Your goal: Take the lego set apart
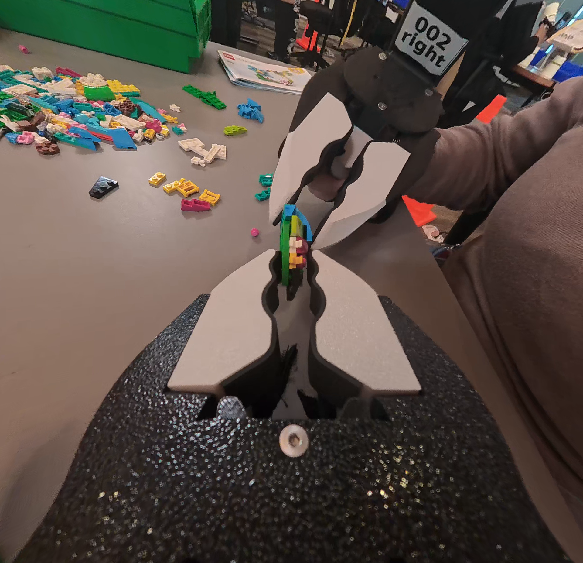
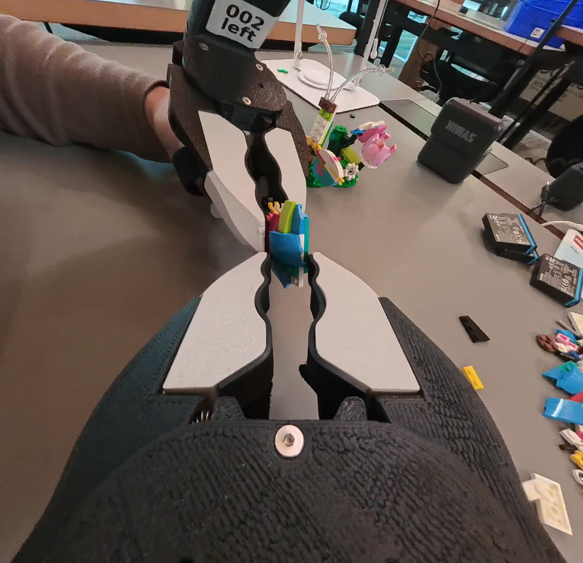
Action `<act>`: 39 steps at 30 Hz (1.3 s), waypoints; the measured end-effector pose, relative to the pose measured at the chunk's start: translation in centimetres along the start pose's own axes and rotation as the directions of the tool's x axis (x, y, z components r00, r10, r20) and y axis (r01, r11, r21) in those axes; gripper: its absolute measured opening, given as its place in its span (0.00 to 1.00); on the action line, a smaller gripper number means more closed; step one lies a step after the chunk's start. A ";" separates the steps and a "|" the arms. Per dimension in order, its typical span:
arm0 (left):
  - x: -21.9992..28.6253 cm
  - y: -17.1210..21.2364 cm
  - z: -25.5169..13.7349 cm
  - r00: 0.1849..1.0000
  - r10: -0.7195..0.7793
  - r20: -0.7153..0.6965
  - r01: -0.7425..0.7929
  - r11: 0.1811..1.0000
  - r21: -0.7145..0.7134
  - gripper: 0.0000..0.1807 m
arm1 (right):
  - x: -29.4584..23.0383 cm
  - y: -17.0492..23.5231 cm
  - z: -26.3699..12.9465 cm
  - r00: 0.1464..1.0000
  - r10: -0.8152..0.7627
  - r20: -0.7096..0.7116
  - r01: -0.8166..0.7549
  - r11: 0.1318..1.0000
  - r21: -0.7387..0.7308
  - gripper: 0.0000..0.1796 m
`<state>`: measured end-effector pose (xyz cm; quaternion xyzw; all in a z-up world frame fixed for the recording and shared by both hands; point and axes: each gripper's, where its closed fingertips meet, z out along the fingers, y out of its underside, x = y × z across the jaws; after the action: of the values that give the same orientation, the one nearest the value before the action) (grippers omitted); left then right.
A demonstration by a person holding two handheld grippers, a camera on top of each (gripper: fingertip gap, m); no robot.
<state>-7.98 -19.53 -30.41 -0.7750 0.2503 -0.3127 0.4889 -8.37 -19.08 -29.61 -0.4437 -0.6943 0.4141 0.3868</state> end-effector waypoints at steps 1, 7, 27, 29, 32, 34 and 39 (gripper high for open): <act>-0.1 0.0 0.0 1.000 0.002 0.007 -0.002 1.000 0.001 0.08 | 0.1 0.0 0.0 1.000 -0.005 -0.005 0.005 1.000 -0.004 0.12; -0.5 0.0 -0.2 1.000 0.002 0.031 -0.002 1.000 -0.003 0.08 | 0.5 -0.1 0.0 0.991 -0.086 -0.103 0.084 0.996 -0.029 0.12; -1.1 -0.4 -0.2 0.997 -0.030 0.074 0.028 0.999 0.032 0.08 | 0.9 -0.9 0.0 0.941 -0.292 -0.171 0.285 0.956 -0.063 0.08; -1.4 -0.5 -0.4 0.995 -0.041 0.096 0.037 0.999 0.040 0.09 | 1.1 -1.1 0.1 0.888 -0.395 -0.234 0.383 0.919 -0.099 0.08; -1.7 -0.4 -0.4 0.992 -0.055 0.115 0.050 0.998 0.040 0.09 | 1.2 -1.0 0.2 0.838 -0.470 -0.276 0.452 0.882 -0.130 0.08; -1.9 -0.4 -0.4 0.990 -0.063 0.122 0.059 0.997 0.042 0.09 | 1.3 -0.9 0.3 0.819 -0.497 -0.286 0.476 0.868 -0.144 0.08; -2.2 -0.2 -0.5 0.986 -0.077 0.145 0.073 0.997 0.034 0.09 | 1.5 -0.7 0.5 0.746 -0.592 -0.304 0.555 0.806 -0.206 0.08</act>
<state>-9.85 -18.17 -30.57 -0.7976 0.1799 -0.2767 0.5049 -9.53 -18.01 -28.90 -0.2946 -0.7359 0.1522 0.5904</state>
